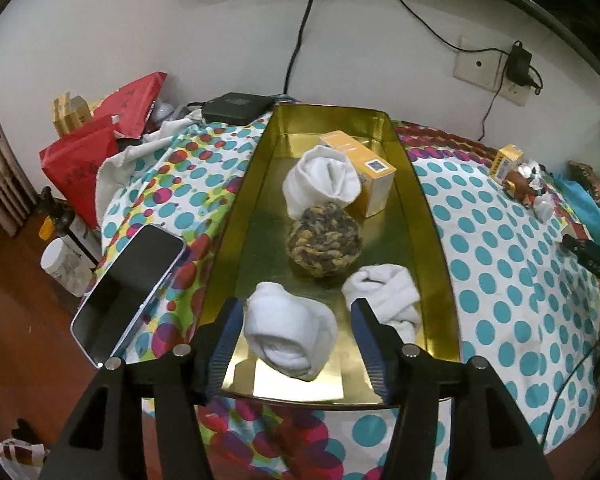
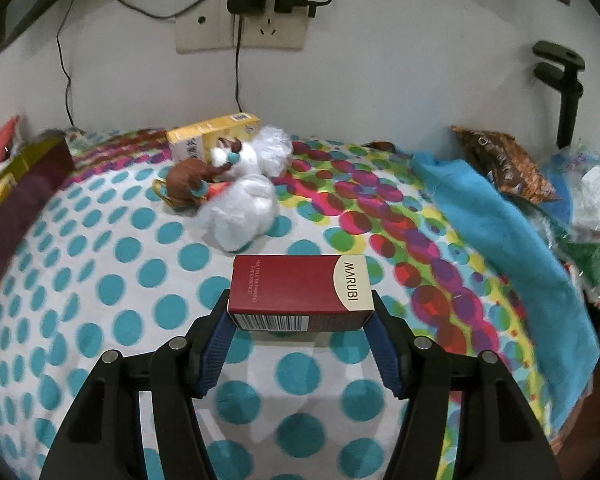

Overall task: Organize objects
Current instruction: 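Lower the white sock into the gold tray and open the left gripper, then carry the red MARUBI box into the gold tray and open the right gripper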

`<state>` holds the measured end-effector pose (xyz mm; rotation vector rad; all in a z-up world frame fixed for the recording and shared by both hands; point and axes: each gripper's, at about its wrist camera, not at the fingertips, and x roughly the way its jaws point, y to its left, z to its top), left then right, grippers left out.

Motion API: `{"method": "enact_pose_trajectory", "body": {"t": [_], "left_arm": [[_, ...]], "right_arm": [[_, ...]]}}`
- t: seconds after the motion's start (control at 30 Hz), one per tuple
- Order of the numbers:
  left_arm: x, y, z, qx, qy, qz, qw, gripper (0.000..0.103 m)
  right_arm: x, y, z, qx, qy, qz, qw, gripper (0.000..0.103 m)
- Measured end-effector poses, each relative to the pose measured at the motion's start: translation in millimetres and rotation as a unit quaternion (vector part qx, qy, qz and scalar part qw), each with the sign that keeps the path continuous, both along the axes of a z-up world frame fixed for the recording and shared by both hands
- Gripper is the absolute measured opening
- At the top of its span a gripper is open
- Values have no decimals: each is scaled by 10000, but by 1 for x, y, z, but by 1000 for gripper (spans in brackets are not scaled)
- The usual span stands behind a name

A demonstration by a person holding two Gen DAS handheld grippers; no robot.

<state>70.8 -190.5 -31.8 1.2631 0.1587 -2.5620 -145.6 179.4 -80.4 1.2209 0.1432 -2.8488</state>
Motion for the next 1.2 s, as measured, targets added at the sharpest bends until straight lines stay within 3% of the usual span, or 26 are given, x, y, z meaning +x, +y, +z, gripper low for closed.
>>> {"method": "enact_pose_trajectory", "body": {"t": [0.17, 0.37, 0.7, 0.93, 1.2], "left_arm": [[4, -5, 0, 91, 60, 32, 9999, 58], [10, -12, 6, 178, 188, 7, 9997, 58], [23, -36, 12, 378, 319, 208, 9986, 59], [29, -51, 14, 444, 406, 328, 9977, 59], [30, -57, 8, 504, 363, 365, 9974, 59]], "right_arm": [[11, -25, 15, -448, 51, 360, 9983, 60], [31, -96, 53, -738, 259, 1444, 9864, 60], [61, -209, 79, -279, 243, 2913, 9559, 60], [73, -241, 68, 372, -90, 3070, 9509, 60], [65, -267, 50, 559, -401, 2976, 9522, 60]]}}
